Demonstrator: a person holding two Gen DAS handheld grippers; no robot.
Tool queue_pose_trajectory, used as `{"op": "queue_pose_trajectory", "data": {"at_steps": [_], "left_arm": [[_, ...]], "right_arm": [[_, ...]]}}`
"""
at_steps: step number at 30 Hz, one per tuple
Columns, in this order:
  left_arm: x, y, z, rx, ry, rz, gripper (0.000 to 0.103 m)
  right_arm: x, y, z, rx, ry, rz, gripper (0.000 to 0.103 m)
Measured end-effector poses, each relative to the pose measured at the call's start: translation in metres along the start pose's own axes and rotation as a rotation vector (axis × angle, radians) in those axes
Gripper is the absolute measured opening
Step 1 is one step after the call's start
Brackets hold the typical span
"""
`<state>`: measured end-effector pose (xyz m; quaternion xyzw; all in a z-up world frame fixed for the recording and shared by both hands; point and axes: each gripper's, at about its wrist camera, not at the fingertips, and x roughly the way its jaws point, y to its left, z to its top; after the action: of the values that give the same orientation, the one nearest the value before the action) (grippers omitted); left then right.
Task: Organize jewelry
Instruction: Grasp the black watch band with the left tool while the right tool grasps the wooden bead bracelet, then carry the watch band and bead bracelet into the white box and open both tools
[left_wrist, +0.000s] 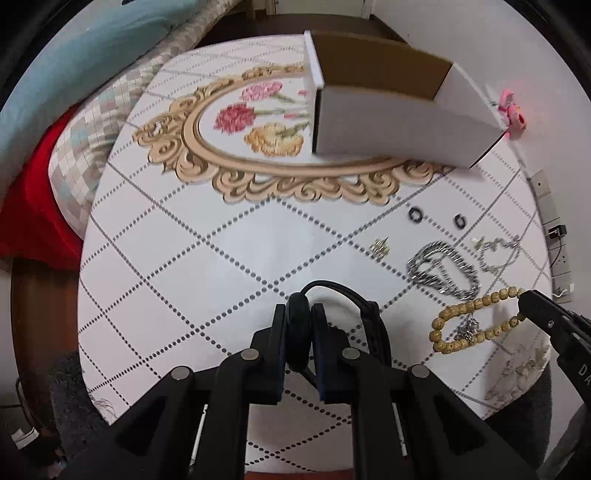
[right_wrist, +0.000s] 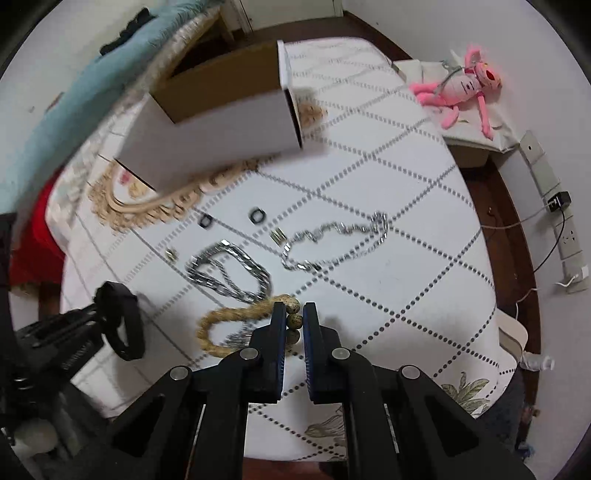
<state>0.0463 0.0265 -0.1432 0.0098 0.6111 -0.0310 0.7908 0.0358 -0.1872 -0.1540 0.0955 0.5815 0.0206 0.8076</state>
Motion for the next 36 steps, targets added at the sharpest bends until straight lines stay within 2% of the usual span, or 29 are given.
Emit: {"op": "queue_pose_trajectory", "data": {"at_steps": [5,8,13,19,23,26,31,33,36], "left_arm": [[-0.028,-0.004,0.009,0.001,-0.050,-0.036,0.010],[-0.042,-0.013,0.026,0.001,-0.084,-0.061,0.010],[-0.061,-0.023,0.072,0.002,-0.137,-0.113,0.010],[-0.070,-0.025,0.123,0.005,-0.175,-0.139,0.010],[-0.062,-0.024,0.157,-0.004,-0.167,-0.154,0.010],[-0.045,-0.023,0.180,-0.017,-0.133,-0.162,0.010],[-0.020,-0.027,0.205,-0.010,-0.083,-0.176,0.011],[-0.010,-0.029,0.215,-0.007,-0.053,-0.156,0.011],[0.004,-0.029,0.230,-0.014,-0.014,-0.148,0.018]], "right_arm": [[-0.024,0.005,0.011,-0.028,-0.050,0.042,0.009],[-0.032,0.000,0.032,-0.052,-0.076,0.064,0.009],[-0.057,0.003,0.068,-0.076,-0.126,0.099,0.009],[-0.086,0.017,0.120,-0.100,-0.219,0.127,0.009],[-0.092,0.027,0.160,-0.105,-0.244,0.152,0.009],[-0.084,0.034,0.188,-0.108,-0.229,0.174,0.009],[-0.052,0.039,0.221,-0.105,-0.176,0.165,0.009],[-0.036,0.037,0.230,-0.095,-0.144,0.167,0.009],[-0.014,0.035,0.239,-0.090,-0.106,0.166,0.009]]}}
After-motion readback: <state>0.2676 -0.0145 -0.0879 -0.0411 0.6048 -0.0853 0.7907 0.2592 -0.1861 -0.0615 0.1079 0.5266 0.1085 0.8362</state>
